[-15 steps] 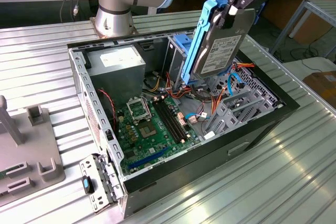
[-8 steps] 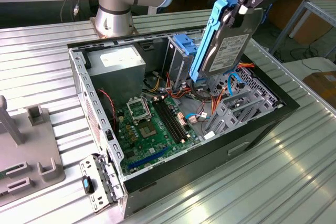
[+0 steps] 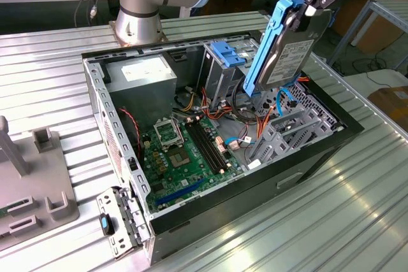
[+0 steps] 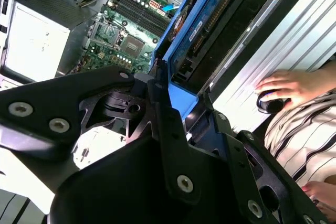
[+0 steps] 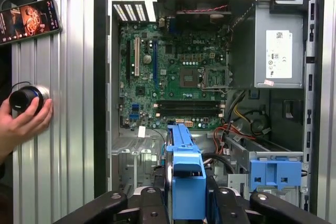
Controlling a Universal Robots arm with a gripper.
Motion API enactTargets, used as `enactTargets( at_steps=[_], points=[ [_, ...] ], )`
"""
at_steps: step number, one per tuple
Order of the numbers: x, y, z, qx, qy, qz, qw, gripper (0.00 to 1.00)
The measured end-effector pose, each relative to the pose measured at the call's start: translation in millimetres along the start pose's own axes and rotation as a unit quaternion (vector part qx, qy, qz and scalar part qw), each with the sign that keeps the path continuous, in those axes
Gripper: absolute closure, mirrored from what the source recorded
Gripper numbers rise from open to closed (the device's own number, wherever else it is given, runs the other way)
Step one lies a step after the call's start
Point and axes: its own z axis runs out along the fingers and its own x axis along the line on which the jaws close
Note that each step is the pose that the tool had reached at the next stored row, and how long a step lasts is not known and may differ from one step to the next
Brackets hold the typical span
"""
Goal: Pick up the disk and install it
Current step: 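Pick up the disk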
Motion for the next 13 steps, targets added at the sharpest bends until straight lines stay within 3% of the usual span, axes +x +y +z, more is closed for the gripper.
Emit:
enactTargets(
  at_steps=[13],
  points=[
    [0.9, -1.7, 0.1, 0.0000, 0.0000, 0.000, 1.0000, 0.63]
  ],
)
